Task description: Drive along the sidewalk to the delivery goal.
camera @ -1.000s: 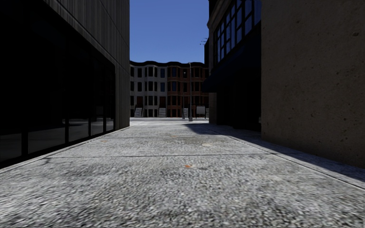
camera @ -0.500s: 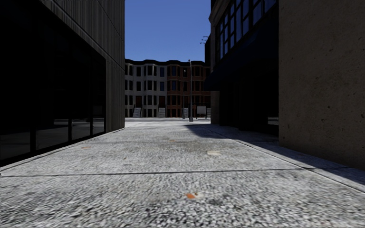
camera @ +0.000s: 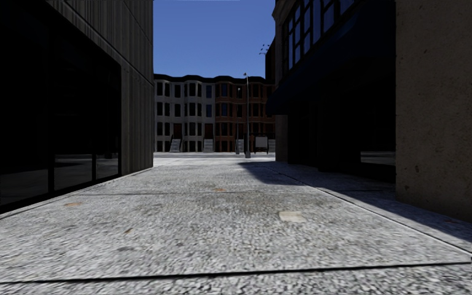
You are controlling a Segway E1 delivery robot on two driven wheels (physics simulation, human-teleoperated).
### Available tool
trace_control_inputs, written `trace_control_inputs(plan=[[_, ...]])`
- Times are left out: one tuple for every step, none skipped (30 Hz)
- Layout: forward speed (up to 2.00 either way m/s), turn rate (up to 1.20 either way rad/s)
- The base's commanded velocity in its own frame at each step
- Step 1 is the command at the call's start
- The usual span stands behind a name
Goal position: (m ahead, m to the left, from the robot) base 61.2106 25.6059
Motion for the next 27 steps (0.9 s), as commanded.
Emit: trace_control_inputs(plan=[[2.00,0.00],[2.00,0.00],[2.00,0.00],[2.00,0.00],[2.00,0.00],[2.00,0.00],[2.00,0.00],[2.00,0.00],[2.00,0.00],[2.00,0.00],[2.00,0.00],[2.00,0.00],[2.00,0.00],[2.00,0.00],[2.00,0.00],[2.00,0.00],[2.00,0.00],[2.00,0.00],[2.00,0.00],[2.00,0.00],[2.00,0.00],[2.00,0.00],[2.00,0.00],[2.00,0.00],[2.00,0.00],[2.00,0.00],[2.00,0.00]])
